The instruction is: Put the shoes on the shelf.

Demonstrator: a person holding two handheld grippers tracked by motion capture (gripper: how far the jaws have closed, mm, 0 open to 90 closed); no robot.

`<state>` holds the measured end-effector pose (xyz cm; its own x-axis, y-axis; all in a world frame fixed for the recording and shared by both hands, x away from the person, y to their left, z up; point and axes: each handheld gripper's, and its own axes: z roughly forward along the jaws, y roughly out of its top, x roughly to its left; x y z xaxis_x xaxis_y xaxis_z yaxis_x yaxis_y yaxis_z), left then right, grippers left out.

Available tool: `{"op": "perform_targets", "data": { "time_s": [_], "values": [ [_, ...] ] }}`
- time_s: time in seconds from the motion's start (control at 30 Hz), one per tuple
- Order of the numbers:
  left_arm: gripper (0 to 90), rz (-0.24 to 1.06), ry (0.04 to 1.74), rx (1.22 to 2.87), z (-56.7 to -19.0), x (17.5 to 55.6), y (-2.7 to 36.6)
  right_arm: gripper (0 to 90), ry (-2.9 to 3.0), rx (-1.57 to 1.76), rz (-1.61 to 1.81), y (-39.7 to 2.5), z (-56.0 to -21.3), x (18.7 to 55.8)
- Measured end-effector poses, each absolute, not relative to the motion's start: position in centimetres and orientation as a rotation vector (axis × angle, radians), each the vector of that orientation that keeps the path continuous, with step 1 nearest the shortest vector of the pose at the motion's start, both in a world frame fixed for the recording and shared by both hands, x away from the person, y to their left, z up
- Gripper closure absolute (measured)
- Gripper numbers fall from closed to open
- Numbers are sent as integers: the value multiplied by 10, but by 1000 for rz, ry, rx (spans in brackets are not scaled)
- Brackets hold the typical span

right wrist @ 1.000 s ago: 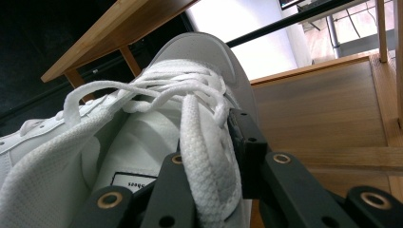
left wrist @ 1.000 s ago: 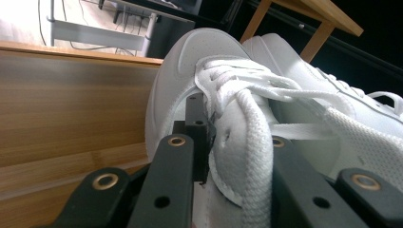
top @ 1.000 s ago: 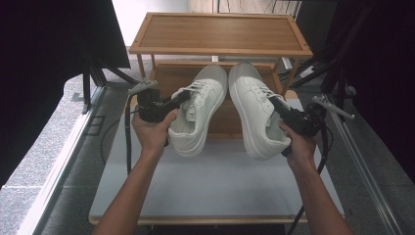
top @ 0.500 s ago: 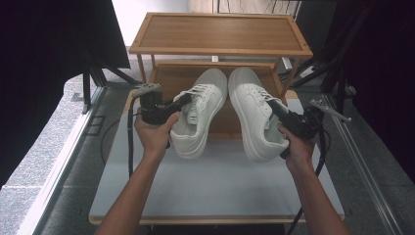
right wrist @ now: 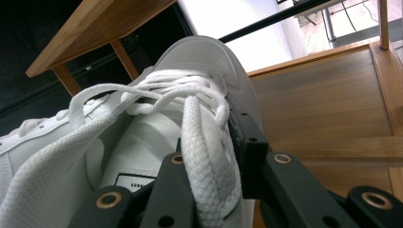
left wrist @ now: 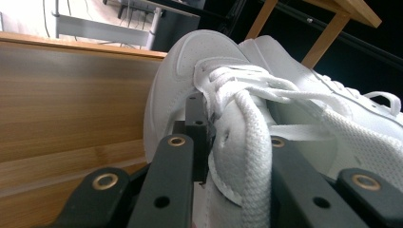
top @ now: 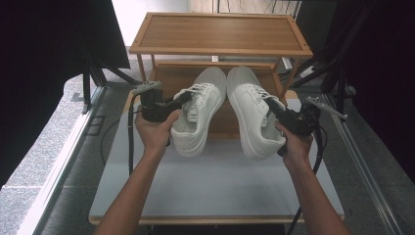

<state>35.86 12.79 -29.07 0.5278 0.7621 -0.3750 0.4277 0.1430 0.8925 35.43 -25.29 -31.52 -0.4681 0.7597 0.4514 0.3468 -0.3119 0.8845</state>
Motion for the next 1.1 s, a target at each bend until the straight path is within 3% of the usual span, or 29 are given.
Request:
{"op": "perform_targets", "data": {
  "time_s": [1.1],
  "values": [
    [810, 312, 1119, 1468, -297, 369, 132, 801, 1625, 1415, 1790, -244, -318, 363]
  ]
}}
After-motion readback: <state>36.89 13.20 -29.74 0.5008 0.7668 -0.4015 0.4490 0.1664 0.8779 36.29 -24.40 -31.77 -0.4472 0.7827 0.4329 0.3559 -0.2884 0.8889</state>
